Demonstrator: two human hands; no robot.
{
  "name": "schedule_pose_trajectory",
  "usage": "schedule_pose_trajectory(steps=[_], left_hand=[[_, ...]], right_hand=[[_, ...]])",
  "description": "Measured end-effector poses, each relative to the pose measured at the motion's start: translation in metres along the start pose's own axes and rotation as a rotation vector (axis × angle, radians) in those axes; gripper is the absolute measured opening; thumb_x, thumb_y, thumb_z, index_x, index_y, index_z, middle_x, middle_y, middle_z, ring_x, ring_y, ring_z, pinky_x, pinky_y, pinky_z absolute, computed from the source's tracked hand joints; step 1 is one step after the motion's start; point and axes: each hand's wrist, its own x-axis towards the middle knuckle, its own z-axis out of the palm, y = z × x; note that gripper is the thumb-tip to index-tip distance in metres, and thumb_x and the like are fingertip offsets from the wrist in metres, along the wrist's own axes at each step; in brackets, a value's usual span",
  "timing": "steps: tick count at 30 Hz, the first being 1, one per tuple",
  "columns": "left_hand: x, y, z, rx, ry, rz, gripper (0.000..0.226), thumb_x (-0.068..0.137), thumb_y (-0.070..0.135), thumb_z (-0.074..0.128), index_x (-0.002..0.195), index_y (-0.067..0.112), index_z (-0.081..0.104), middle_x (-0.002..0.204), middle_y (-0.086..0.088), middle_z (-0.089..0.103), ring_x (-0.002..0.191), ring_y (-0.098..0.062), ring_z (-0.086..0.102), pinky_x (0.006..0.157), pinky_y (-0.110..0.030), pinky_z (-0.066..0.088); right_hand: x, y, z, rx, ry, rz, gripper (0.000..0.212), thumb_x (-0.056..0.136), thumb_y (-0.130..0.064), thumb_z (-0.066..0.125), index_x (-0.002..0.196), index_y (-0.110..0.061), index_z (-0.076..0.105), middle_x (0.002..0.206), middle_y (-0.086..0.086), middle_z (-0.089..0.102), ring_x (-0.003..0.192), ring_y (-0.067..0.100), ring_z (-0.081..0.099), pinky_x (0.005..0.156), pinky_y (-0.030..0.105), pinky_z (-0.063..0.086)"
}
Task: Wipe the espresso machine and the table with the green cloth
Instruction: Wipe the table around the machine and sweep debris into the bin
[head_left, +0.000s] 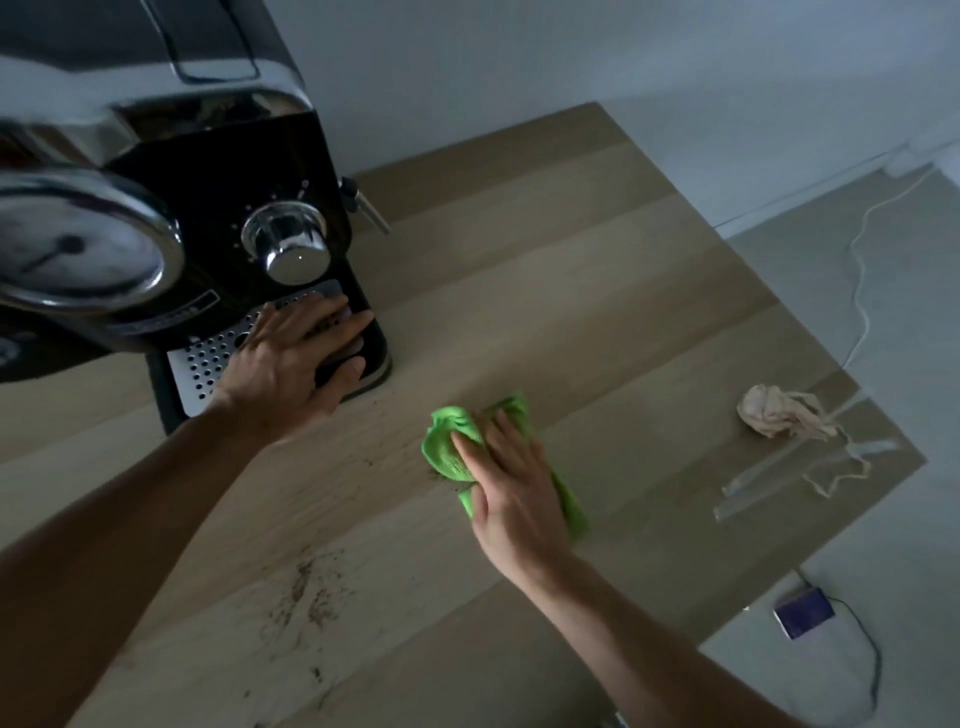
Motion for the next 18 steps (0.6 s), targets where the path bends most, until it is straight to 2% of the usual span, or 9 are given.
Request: schedule_pose_trajectory(steps=[2, 4, 6, 8, 9, 12, 15, 18], left_hand=[[0.000, 0.001, -0.002, -0.002, -0.015, -0.019, 0.053, 0.093, 0.046, 0.038, 0.137, 0.020, 0.051, 0.141, -0.011, 0.049, 0.130, -0.034, 0.043, 0.105, -0.059, 0.033], [0.001, 0.003, -0.004, -0.005, -0.009, -0.029, 0.052, 0.093, 0.044, 0.037, 0.137, 0.020, 0.051, 0.140, -0.010, 0.049, 0.130, -0.033, 0.043, 0.106, -0.057, 0.033], [0.002, 0.004, -0.004, -0.019, 0.002, -0.040, 0.051, 0.093, 0.041, 0.036, 0.136, 0.019, 0.052, 0.140, -0.009, 0.050, 0.130, -0.031, 0.043, 0.107, -0.055, 0.033], [0.002, 0.004, -0.004, -0.032, 0.007, -0.047, 0.049, 0.093, 0.038, 0.036, 0.135, 0.018, 0.053, 0.139, -0.009, 0.050, 0.130, -0.031, 0.043, 0.108, -0.053, 0.033], [0.002, 0.003, -0.004, -0.036, 0.015, -0.039, 0.048, 0.094, 0.036, 0.037, 0.135, 0.017, 0.054, 0.138, -0.010, 0.051, 0.129, -0.032, 0.044, 0.107, -0.052, 0.034], [0.002, 0.002, -0.003, -0.044, 0.043, -0.010, 0.045, 0.094, 0.030, 0.039, 0.132, 0.014, 0.057, 0.135, -0.013, 0.053, 0.126, -0.033, 0.048, 0.105, -0.052, 0.037], [0.002, 0.002, -0.001, -0.056, 0.056, -0.001, 0.043, 0.093, 0.027, 0.042, 0.130, 0.014, 0.059, 0.134, -0.013, 0.055, 0.125, -0.032, 0.050, 0.104, -0.050, 0.039], [0.003, 0.000, -0.002, -0.068, 0.056, -0.002, 0.041, 0.093, 0.024, 0.043, 0.130, 0.015, 0.059, 0.133, -0.013, 0.055, 0.124, -0.032, 0.051, 0.103, -0.050, 0.039]], right_hand=[[0.015, -0.005, 0.002, 0.140, 0.091, 0.043, 0.045, 0.078, -0.011, 0.042, 0.118, -0.008, 0.063, 0.125, 0.017, 0.060, 0.117, 0.029, 0.053, 0.096, 0.036, 0.046], [0.050, -0.001, 0.002, 0.133, 0.102, 0.105, 0.047, 0.079, -0.014, 0.038, 0.119, -0.006, 0.062, 0.128, 0.019, 0.057, 0.119, 0.031, 0.052, 0.098, 0.039, 0.045], [0.085, 0.001, 0.009, -0.006, -0.075, 0.087, 0.047, 0.082, -0.014, 0.046, 0.128, -0.008, 0.054, 0.140, 0.017, 0.045, 0.133, 0.034, 0.038, 0.107, 0.050, 0.034], [0.104, -0.003, 0.019, -0.092, -0.241, -0.019, 0.053, 0.085, -0.012, 0.055, 0.136, -0.011, 0.044, 0.149, 0.013, 0.033, 0.141, 0.032, 0.023, 0.111, 0.053, 0.021], [0.106, -0.005, 0.023, -0.117, -0.270, -0.080, 0.056, 0.084, -0.011, 0.057, 0.138, -0.012, 0.041, 0.150, 0.012, 0.032, 0.141, 0.031, 0.021, 0.112, 0.053, 0.020], [0.087, -0.009, 0.026, -0.161, -0.255, -0.157, 0.060, 0.078, -0.009, 0.065, 0.135, -0.012, 0.044, 0.145, 0.014, 0.038, 0.138, 0.033, 0.028, 0.109, 0.055, 0.027], [0.062, -0.022, 0.031, -0.192, -0.220, -0.141, 0.066, 0.071, -0.010, 0.071, 0.132, -0.009, 0.046, 0.141, 0.017, 0.042, 0.134, 0.037, 0.034, 0.106, 0.056, 0.030], [0.047, -0.047, 0.039, -0.194, -0.158, -0.077, 0.064, 0.071, -0.007, 0.070, 0.131, -0.005, 0.047, 0.138, 0.021, 0.044, 0.131, 0.040, 0.037, 0.105, 0.058, 0.030]])
